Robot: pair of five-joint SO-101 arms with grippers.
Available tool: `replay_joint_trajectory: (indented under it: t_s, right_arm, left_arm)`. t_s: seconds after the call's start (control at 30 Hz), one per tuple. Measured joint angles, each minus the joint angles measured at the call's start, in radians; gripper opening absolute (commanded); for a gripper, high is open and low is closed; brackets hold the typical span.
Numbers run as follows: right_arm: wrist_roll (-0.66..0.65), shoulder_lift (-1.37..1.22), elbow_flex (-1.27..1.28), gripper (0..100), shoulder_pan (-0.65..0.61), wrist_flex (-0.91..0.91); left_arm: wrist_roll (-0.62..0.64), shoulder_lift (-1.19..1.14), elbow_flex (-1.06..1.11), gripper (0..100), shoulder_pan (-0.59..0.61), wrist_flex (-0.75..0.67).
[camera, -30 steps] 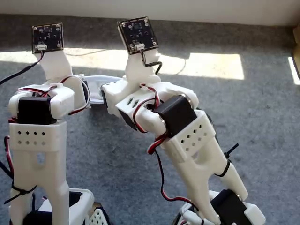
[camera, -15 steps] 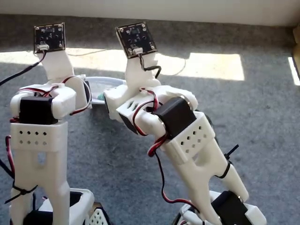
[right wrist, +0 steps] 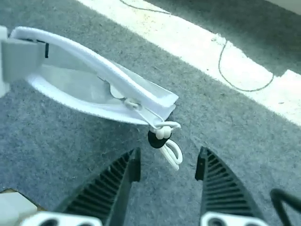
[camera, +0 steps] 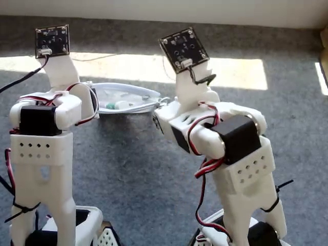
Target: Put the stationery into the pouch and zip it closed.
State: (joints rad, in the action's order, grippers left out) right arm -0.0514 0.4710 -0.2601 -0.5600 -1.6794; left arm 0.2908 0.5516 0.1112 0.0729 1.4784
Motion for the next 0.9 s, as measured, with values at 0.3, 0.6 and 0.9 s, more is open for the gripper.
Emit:
replay_joint_trajectory:
  t_s: [0.3, 0.6, 0.9]
  right_arm:
    - [-0.117, 0.081, 0.084, 19.0, 0.0, -0.057]
    - [-0.123, 0.292, 0.473, 19.0, 0.0, 0.19]
    - [-0.123, 0.468, 0.815, 19.0, 0.0, 0.457]
  left_arm:
    - [0.0, 0.0, 0.0, 1, 0.014, 0.0]
    - [0.0, 0.0, 0.0, 1, 0.015, 0.0]
    - [-0.017, 0.0, 0.0, 1, 0.015, 0.0]
